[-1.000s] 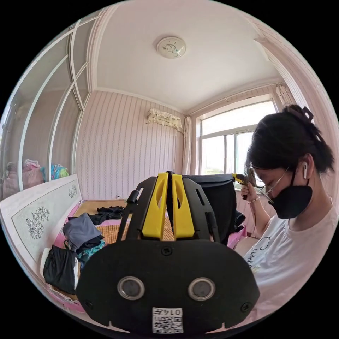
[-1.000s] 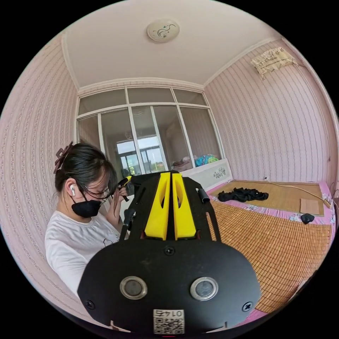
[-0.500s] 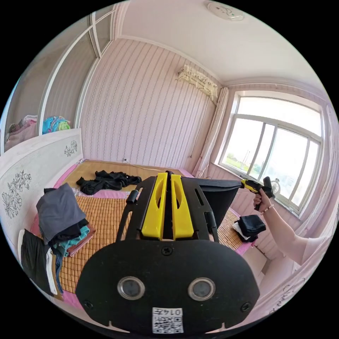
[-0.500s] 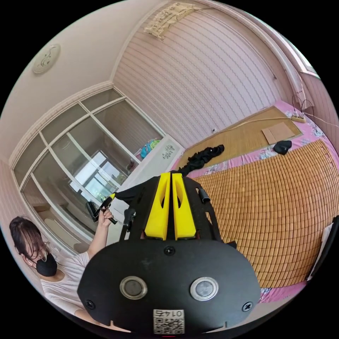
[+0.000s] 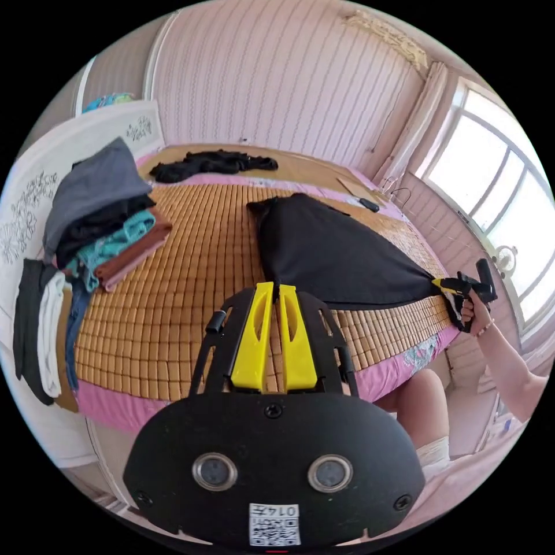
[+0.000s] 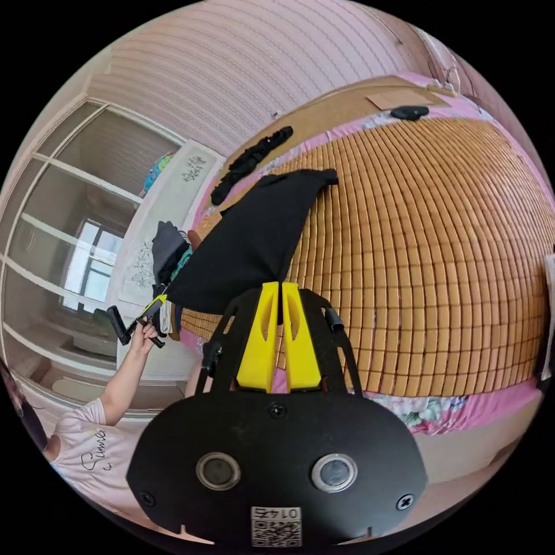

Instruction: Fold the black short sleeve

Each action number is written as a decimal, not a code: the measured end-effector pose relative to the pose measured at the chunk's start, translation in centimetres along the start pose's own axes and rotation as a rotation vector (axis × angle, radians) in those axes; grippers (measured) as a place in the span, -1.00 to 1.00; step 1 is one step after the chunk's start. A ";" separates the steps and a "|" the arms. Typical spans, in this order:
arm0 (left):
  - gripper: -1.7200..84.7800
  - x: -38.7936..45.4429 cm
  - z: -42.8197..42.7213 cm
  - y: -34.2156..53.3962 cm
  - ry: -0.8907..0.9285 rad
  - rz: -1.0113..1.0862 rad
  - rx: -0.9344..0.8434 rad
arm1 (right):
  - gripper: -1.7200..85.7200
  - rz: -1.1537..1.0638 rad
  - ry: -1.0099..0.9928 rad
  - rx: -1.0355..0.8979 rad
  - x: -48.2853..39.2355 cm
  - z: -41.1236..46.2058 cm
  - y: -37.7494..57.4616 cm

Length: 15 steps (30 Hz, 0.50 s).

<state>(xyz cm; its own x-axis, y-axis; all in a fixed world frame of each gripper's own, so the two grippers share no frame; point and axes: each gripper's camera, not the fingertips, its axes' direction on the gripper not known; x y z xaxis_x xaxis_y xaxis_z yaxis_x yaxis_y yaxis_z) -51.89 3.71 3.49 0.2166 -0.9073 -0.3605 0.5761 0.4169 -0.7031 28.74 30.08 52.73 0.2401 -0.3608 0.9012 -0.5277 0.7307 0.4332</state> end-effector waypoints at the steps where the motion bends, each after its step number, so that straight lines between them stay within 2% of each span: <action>1: -0.97 -0.7 3.1 1.9 -0.002 -0.048 -0.067 | -0.95 0.072 0.000 -0.029 1.8 1.7 1.0; 5: -0.97 -1.7 10.7 6.9 -0.002 -0.102 -0.241 | -0.95 0.203 0.013 -0.101 5.9 4.8 3.3; 8: -0.96 -1.7 13.6 9.2 0.015 -0.105 -0.308 | -0.95 0.225 0.038 -0.163 7.4 5.7 4.1; 15: -0.96 -0.6 15.9 12.4 0.057 -0.035 -0.357 | -0.95 0.214 0.063 -0.220 8.8 5.7 5.1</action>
<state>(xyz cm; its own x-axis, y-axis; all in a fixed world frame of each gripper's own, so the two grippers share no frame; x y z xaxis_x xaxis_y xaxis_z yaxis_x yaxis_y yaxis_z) -32.39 8.57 4.74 0.1512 -0.9210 -0.3590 0.2685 0.3877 -0.8818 23.54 27.37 62.75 0.1963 -0.1540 0.9684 -0.3842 0.8965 0.2205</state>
